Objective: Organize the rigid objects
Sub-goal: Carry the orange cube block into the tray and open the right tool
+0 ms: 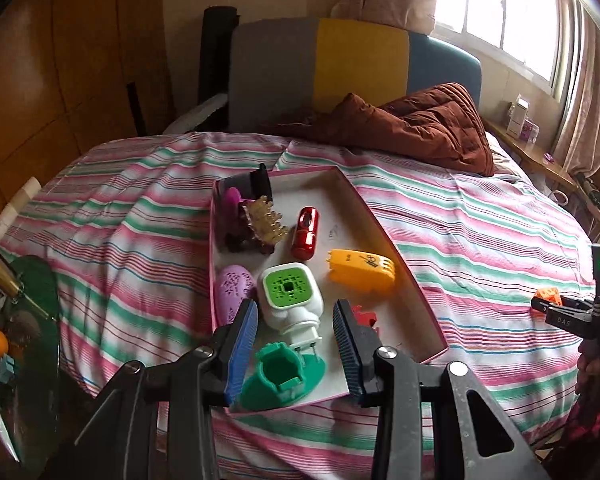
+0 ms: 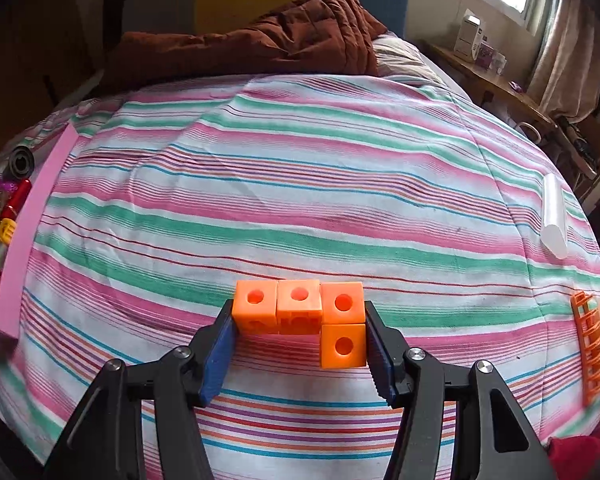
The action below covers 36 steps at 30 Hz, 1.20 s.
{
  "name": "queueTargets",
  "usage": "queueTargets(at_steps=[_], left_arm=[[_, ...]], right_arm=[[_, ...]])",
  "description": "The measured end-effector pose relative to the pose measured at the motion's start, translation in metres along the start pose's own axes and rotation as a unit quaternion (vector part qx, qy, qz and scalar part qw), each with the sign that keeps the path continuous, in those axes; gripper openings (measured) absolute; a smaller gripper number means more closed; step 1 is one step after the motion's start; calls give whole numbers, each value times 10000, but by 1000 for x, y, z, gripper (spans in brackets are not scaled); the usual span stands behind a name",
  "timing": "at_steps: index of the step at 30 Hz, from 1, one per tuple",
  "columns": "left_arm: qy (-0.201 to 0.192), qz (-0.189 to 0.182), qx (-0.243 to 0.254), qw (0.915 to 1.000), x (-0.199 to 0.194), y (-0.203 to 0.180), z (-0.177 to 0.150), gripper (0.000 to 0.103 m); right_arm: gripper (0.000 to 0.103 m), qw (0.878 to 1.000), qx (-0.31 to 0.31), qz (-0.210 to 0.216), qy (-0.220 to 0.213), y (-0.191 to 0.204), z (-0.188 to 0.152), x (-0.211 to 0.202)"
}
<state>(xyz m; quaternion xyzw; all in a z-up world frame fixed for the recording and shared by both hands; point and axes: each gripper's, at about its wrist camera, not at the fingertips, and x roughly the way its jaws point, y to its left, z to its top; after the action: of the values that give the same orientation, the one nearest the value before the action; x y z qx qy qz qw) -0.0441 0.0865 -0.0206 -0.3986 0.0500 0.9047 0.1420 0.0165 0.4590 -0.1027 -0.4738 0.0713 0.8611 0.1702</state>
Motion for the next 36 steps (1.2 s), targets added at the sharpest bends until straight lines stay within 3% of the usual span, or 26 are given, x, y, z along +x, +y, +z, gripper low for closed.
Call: queueTargets(at_steps=[6,11,18,25,29,36], left_arm=[[3,53,-274,9996,-1,21,-6,39],[5,134,-491,9987,-2,39,-10,39],[-13,206,-671,9975,-3,57,-15,39],[-2,244,-786,9966,-2,70,-16,39],[-15,269,-823,9962,-2,73,-16,39],[30,295,-870,9958,0,77,-16,40]], right_arm=[[59,9947,-573,740,-417,69,21,-31],[59,9790,-1101,1545,-751,141,41,-59],[59,9605,-1620,2142,-731,240,64,-57],[60,9596,-1864,2091,-275,296,77,-12],[61,9620,-1840,2016,-10,304,75,7],[65,9626,-1753,2063,-47,300,67,5]])
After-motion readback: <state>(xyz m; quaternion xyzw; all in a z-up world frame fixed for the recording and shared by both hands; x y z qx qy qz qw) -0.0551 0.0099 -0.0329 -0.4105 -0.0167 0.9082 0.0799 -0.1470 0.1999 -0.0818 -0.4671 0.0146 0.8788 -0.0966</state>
